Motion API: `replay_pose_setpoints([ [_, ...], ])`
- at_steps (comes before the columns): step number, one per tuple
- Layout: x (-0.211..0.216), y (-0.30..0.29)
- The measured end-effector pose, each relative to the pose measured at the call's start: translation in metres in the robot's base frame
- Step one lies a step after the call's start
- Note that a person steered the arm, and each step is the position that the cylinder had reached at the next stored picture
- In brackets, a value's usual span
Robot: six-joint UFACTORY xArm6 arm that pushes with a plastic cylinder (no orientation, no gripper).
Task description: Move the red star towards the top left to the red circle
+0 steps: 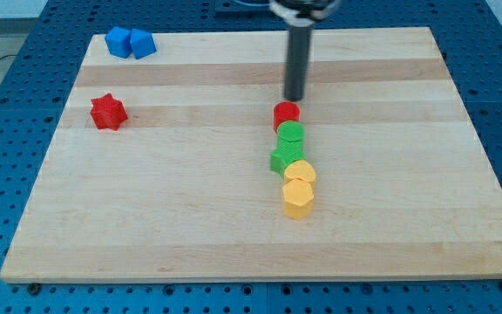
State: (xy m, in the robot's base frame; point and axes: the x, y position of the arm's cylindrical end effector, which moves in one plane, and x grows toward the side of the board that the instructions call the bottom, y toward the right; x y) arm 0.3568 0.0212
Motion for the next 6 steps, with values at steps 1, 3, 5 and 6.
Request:
replay_pose_setpoints([
  [1,0.032,-0.048],
  [3,0.09,-0.166],
  [5,0.101,-0.322],
  [6,0.088,-0.326],
])
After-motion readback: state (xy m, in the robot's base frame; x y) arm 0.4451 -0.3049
